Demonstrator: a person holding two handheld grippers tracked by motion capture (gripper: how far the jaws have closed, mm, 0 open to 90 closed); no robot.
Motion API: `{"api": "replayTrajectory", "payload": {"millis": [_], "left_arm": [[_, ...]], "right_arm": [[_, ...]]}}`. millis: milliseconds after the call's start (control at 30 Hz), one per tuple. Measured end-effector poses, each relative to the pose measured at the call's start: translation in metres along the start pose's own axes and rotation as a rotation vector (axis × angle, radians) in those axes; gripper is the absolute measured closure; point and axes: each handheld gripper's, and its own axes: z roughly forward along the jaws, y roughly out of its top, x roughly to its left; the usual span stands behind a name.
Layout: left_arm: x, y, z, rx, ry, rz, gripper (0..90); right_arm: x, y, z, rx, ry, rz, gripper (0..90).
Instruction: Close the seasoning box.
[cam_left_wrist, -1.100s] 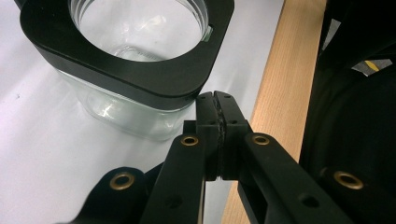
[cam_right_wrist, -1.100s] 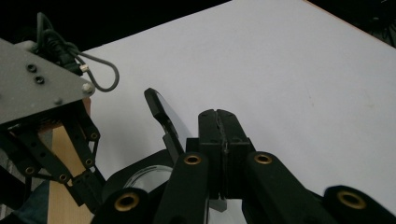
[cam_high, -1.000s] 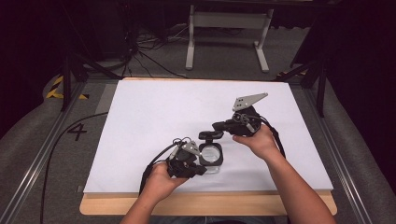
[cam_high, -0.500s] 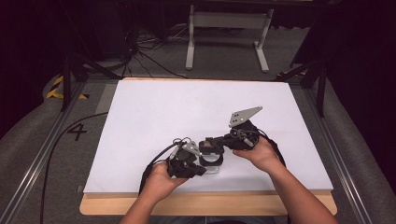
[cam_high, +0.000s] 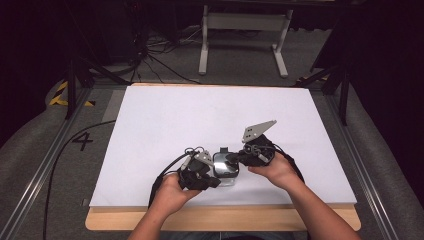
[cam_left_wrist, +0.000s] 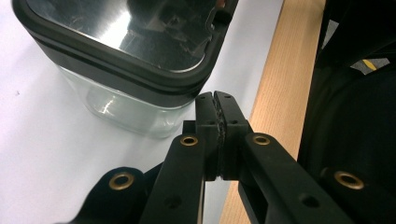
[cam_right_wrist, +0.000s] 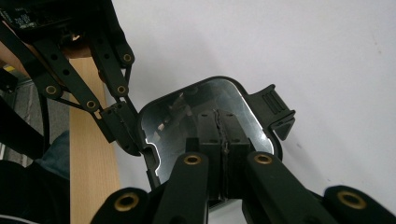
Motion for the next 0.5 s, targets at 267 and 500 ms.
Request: {"api": "replayTrajectory", "payload": {"millis": [267,500], "left_arm": [[-0.009,0.008,-0.03,0.029,-0.001,0.027,82.6],[0.002,-0.001,-0.064,-0.087,0.09,-0.034,78.8]], "right_arm": [[-0.002,0.001,-0.034,-0.112,-0.05,0.022,86.1],[-0.012,-0.009,-0.062,-0.168,-0.13,0.071,83.1]]}}
